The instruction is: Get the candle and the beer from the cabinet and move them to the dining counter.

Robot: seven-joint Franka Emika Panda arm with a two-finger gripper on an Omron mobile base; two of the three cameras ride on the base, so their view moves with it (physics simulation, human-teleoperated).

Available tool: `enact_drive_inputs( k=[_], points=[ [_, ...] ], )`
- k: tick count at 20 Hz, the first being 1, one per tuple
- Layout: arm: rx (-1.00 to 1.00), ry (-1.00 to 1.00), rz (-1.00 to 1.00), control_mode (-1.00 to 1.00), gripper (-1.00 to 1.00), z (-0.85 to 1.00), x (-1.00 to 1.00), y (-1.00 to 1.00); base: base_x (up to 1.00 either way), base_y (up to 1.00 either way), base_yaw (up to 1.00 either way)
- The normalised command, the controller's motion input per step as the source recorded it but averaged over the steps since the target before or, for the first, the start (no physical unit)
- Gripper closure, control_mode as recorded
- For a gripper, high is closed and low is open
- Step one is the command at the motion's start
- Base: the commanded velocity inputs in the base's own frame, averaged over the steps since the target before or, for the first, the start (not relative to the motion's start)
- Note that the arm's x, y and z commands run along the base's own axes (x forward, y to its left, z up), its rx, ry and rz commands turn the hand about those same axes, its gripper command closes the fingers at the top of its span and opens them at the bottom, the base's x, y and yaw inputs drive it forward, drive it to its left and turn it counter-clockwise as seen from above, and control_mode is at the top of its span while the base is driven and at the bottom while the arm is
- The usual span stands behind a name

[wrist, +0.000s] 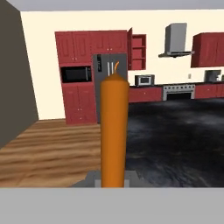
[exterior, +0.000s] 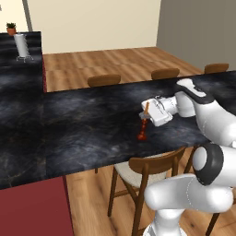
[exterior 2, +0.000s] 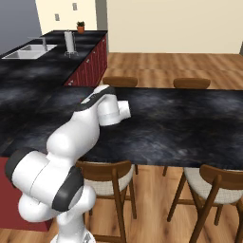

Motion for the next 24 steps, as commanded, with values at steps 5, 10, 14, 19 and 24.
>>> enact_drive_inputs(
  k=[5,10,14,19,24],
  points=[
    [0.0,0.0,0.02,-1.0,1.0,-0.13,0.0,0.2,0.0,0.0,0.0],
    [0.0,0.0,0.02,-1.0,1.0,-0.22,0.0,0.13,0.0,0.0,0.0],
    [0.0,0.0,0.01,-1.0,1.0,-0.27,0.0,0.11,0.0,0.0,0.0],
    [-0.01,0.0,0.0,-1.0,1.0,-0.19,0.0,0.07,0.0,0.0,0.0],
    [-0.02,0.0,0.0,-1.0,1.0,-0.23,0.0,0.07,0.0,0.0,0.0]
  ],
)
